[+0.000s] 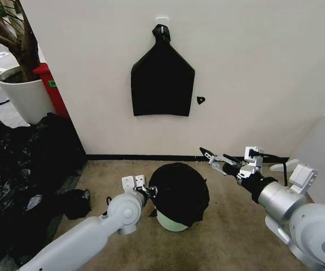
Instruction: Place the garbage bag over the trash bin.
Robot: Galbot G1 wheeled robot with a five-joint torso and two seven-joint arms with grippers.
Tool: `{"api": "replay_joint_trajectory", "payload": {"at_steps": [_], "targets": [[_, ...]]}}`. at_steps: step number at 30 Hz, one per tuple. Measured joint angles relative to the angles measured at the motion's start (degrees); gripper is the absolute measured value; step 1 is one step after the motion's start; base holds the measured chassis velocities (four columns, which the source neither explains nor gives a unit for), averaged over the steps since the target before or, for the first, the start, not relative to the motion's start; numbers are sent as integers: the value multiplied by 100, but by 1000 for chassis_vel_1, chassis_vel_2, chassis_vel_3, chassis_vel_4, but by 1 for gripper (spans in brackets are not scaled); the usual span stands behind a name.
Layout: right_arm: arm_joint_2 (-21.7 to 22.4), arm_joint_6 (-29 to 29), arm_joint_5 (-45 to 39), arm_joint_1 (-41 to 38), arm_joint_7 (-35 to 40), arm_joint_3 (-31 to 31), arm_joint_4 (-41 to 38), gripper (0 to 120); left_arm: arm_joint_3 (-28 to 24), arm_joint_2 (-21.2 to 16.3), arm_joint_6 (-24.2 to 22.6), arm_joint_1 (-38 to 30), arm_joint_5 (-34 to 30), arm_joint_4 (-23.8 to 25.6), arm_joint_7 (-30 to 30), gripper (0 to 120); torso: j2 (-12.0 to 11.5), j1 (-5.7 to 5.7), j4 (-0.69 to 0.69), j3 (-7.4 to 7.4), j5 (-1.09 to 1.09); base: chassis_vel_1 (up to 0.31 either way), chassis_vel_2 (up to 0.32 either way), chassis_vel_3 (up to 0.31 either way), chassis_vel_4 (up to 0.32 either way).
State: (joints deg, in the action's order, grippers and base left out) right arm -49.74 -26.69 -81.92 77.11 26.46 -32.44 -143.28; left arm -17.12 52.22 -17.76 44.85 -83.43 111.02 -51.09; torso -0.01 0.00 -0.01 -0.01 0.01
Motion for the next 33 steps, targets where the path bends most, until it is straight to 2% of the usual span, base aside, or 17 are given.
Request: {"api": "replay_joint_trajectory", "payload": {"at_steps": [1, 5, 8, 10, 13, 15, 16, 17, 19, 20, 22, 23, 24, 28, 30, 31, 33], "targets": [[0, 0, 0, 0, 0, 0, 0, 100, 0, 0, 0, 0, 0, 0, 0, 64, 0, 0, 0, 0, 0, 0, 0, 0, 0], [38, 6, -26, -108, 3, 70, 2, 100, 177, -191, -51, 146, -41, 209, 25, 83, 0, 0, 1, 1, 0, 0, 0, 0, 0], [53, 8, -45, -153, 3, 86, 2, 100, 285, -265, -77, 209, -43, 306, 107, 89, 0, 0, 1, 0, -1, 0, 0, 0, 0], [65, 14, -54, -197, 3, 90, 3, 100, 428, -327, -72, 260, -35, 416, 202, 97, 0, 0, 1, 1, 0, 0, 0, 0, 0], [77, 17, -30, -224, 25, 79, 3, 100, 705, -429, 19, 365, 93, 579, 415, 100, 0, 0, 0, 1, 0, 0, 0, 0, 0], [56, 18, 98, -197, 42, 35, 9, 100, 916, -568, 137, 499, 472, 701, 709, 100, 0, 0, 1, 1, 0, 0, 0, 0, 0], [18, 18, 340, -133, 32, 12, 46, 100, 1079, -705, 246, 635, 869, 771, 964, 100, 0, 0, 1, 1, 1, 0, 0, 0, 0], [18, 18, 340, -133, 32, 12, 46, 100, 1079, -705, 246, 635, 869, 771, 964, 100, 0, 0, 1, 1, 1, 0, 0, 0, 0], [-80, 86, 995, 57, -125, -22, 167, 100, 1385, -1027, 508, 946, 1983, 808, 1455, 100, 0, 0, 0, 1, 2, 0, 0, 0, 0], [-189, 153, 1476, 223, -318, -80, 266, 100, 1588, -1326, 768, 1198, 2783, 779, 1757, 100, 0, 0, -1, 1, 1, 0, 0, 0, 0], [-425, 322, 2246, 529, -715, -199, 422, 100, 2002, -1836, 1178, 1760, 3721, 746, 2197, 100, 0, 0, 2, 1, -1, 0, 0, 0, 0], [-533, 419, 2532, 661, -888, -247, 483, 100, 2207, -2005, 1282, 1995, 3913, 761, 2322, 100, 0, 0, 3, 1, 2, 0, 0, 0, 0], [-533, 419, 2532, 661, -888, -247, 483, 100, 2207, -2005, 1282, 1995, 3913, 761, 2322, 100, 0, 0, 3, 1, 2, 0, 0, 0, 0], [-1151, 901, 3734, 1324, -1412, -502, 585, 100, 3310, -2461, 1685, 2743, 4203, 866, 2669, 100, 0, 0, 4, 2, -2, 0, 0, 0, 0], [-1475, 1117, 4173, 1715, -1548, -620, 541, 100, 3814, -2536, 1786, 3026, 4204, 907, 2896, 100, 0, 0, -8, 1, 6, 0, 0, 0, 0], [-1475, 1117, 4173, 1715, -1548, -620, 541, 100, 3814, -2536, 1786, 3026, 4204, 907, 2896, 100, 0, 0, -8, 1, 6, 0, 0, 0, 0], [-1788, 1341, 4640, 2047, -1670, -653, 492, 100, 4678, -2609, 1871, 3648, 4191, 1088, 3109, 100, 0, 0, -5, 2, 1, 0, 0, 0, 0]]}}
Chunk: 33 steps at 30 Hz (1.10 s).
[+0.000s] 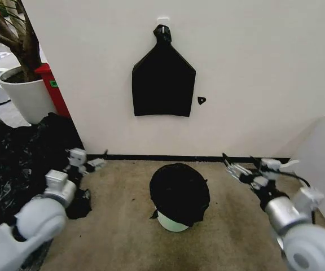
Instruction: Place the garbage bag over the trash bin.
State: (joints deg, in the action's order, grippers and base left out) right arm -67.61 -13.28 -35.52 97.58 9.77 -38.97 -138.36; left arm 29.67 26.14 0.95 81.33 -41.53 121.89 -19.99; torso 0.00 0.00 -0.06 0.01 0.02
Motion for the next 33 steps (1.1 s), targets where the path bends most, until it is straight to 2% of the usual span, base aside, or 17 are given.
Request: {"api": "replay_joint_trajectory", "payload": {"at_steps": [2, 5, 6, 8, 11, 12, 13, 16, 20, 21, 25, 33], "targets": [[-212, 188, 329, 178, -80, 26, -18, 100, 681, -10, 27, 581, -20, 159, 160, 100, 0, 0, 3, 0, 0, 0, 0, 0, 0], [-668, 555, 874, 461, -213, 115, -56, 100, 1915, 133, 204, 1800, 98, 380, 611, 100, 0, 0, 7, 0, 0, 0, 0, 0, 0], [-668, 555, 874, 461, -213, 115, -56, 100, 1915, 133, 204, 1800, 98, 380, 611, 100, 0, 0, 7, 0, 0, 0, 0, 0, 0], [-953, 705, 1102, 593, -293, 142, -103, 100, 2594, 317, 426, 2456, 221, 443, 1049, 100, 0, 0, 7, 1, 2, 0, 0, 0, 0], [-1366, 1044, 1547, 817, -368, 193, -207, 100, 3800, 820, 754, 3753, 271, 661, 1599, 100, 1, 0, 6, 1, 1, 0, 0, 0, 0], [-1448, 1122, 1647, 865, -414, 193, -233, 100, 4062, 1008, 823, 4023, 268, 750, 1718, 100, 0, 0, 9, 0, 0, 0, 0, 0, 0], [-1448, 1122, 1647, 865, -414, 193, -233, 100, 4062, 1008, 823, 4023, 268, 750, 1718, 100, 0, 0, 9, 0, 0, 0, 0, 0, 0], [-1857, 1451, 2028, 1124, -715, 163, -401, 100, 4735, 1847, 1068, 4598, 307, 1199, 1897, 100, 1, 0, 9, 0, -1, 0, 0, 0, 0], [-2207, 1873, 2428, 1370, -1076, 199, -420, 100, 4805, 2381, 1182, 4747, 545, 1453, 1905, 100, 1, -1, 5, 0, -3, 0, 0, 0, 0], [-2207, 1873, 2428, 1370, -1076, 199, -420, 100, 4805, 2381, 1182, 4747, 545, 1453, 1905, 100, 1, -1, 5, 0, -3, 0, 0, 0, 0], [-2477, 2180, 2672, 1562, -1316, 252, -371, 100, 4355, 2987, 1244, 4643, 1010, 1560, 1917, 100, 1, 0, 8, 0, -1, 0, 0, 0, 0], [-2483, 2283, 2695, 1745, -1455, 250, -405, 100, 3970, 3225, 1047, 4361, 1404, 1669, 1775, 100, 1, 0, 5, -1, -2, 0, 0, 0, 0]]}}
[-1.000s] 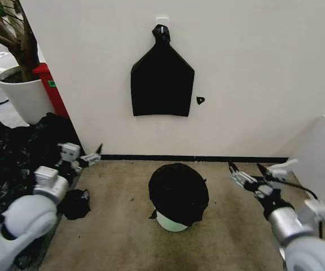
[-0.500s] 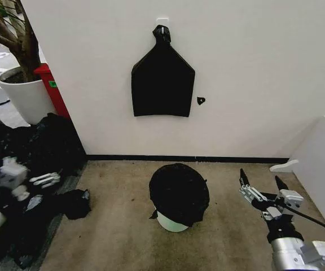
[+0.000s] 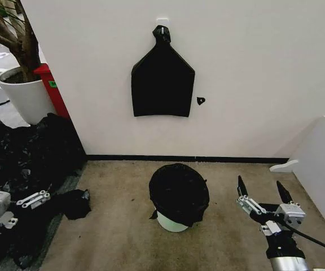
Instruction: Place the garbage bag over the trash bin.
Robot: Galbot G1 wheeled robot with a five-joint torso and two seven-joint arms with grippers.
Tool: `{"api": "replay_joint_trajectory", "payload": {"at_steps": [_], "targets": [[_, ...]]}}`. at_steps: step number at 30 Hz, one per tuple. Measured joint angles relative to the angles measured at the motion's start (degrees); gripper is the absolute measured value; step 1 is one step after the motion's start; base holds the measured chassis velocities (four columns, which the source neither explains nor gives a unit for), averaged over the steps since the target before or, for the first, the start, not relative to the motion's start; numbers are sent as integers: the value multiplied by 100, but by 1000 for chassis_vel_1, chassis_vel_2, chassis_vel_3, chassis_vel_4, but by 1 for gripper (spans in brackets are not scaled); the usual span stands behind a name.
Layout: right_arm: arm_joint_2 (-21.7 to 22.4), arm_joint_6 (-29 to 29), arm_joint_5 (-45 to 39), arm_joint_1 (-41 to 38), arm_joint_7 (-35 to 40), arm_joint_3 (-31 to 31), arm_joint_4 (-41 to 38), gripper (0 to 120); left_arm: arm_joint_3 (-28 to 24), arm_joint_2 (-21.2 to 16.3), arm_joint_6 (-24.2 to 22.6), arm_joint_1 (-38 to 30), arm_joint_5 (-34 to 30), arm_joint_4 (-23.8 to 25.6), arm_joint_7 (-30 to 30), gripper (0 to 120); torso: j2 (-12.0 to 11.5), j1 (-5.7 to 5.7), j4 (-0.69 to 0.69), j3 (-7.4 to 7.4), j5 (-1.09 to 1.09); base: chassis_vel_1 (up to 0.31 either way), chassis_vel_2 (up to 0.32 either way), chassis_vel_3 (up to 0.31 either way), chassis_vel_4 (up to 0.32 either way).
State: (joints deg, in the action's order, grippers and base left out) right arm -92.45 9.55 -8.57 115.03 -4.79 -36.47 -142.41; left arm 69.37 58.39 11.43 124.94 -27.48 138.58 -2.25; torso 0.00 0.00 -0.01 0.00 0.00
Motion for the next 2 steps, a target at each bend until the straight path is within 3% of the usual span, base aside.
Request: {"api": "replay_joint_trajectory", "payload": {"at_steps": [2], "targets": [[4, 0, -4, 8, -1, 0, -5, 100, -14, 2, -31, -14, 9, 5, -16, 100, 0, 0, 1, 0, -1, 0, 0, 0, 0]]}}
